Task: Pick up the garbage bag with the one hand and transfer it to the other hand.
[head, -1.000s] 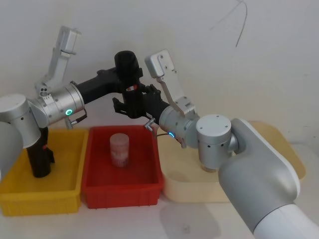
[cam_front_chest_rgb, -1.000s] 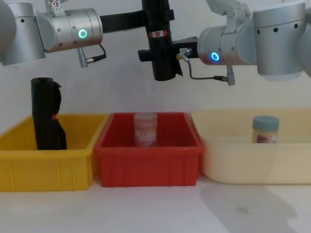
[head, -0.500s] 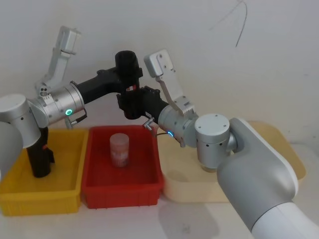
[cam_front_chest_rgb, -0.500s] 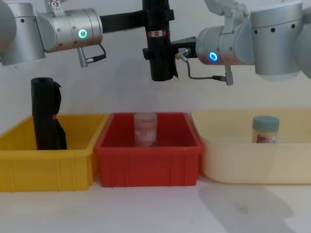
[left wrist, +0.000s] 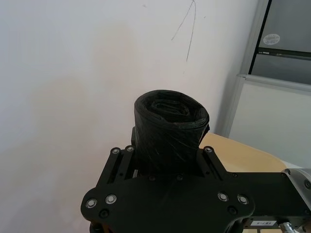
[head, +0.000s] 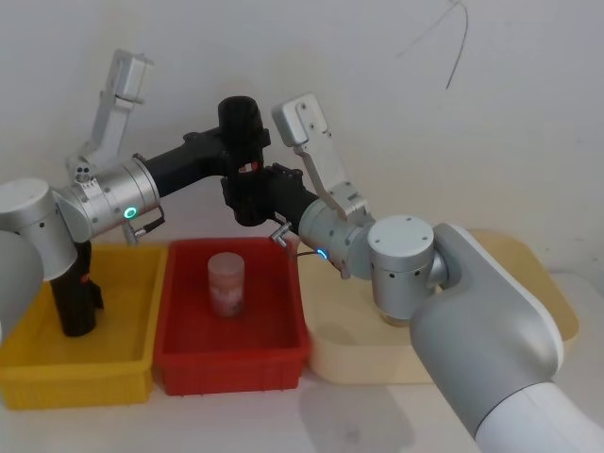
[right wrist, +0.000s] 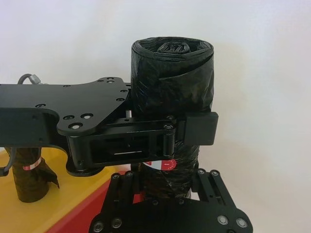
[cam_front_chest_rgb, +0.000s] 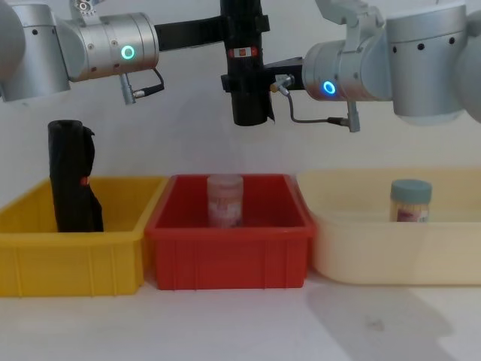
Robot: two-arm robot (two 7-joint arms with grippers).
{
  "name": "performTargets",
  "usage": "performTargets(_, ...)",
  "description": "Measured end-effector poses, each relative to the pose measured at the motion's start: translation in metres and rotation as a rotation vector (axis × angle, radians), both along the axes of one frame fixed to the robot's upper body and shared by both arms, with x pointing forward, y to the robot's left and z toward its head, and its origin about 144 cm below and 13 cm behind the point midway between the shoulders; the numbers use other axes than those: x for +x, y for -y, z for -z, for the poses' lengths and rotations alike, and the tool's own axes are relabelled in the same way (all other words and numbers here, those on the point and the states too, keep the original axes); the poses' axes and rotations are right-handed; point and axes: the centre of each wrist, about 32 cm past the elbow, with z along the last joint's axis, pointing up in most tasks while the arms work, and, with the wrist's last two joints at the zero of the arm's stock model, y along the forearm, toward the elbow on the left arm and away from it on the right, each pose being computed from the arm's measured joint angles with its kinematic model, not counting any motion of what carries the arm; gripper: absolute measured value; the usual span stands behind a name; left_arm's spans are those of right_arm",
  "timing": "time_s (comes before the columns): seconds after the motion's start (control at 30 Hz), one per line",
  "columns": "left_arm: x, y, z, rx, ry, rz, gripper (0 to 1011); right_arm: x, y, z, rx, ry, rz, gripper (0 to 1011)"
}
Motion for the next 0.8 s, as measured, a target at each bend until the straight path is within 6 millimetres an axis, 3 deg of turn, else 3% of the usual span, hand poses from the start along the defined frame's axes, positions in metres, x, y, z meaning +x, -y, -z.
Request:
performTargets(0.47, 0.0000, 0.0001, 0.0000, 0.000, 0.000, 0.001, 427, 0.0001, -0.0004, 0.0002, 0.000, -0.001, -0.001, 537)
performTargets(0.8, 0.0000, 0.0000, 0.0000, 0.000, 0.000, 0.001, 752, 0.0002, -0.0003, 0.0000, 0.000, 0.000, -0.001, 535)
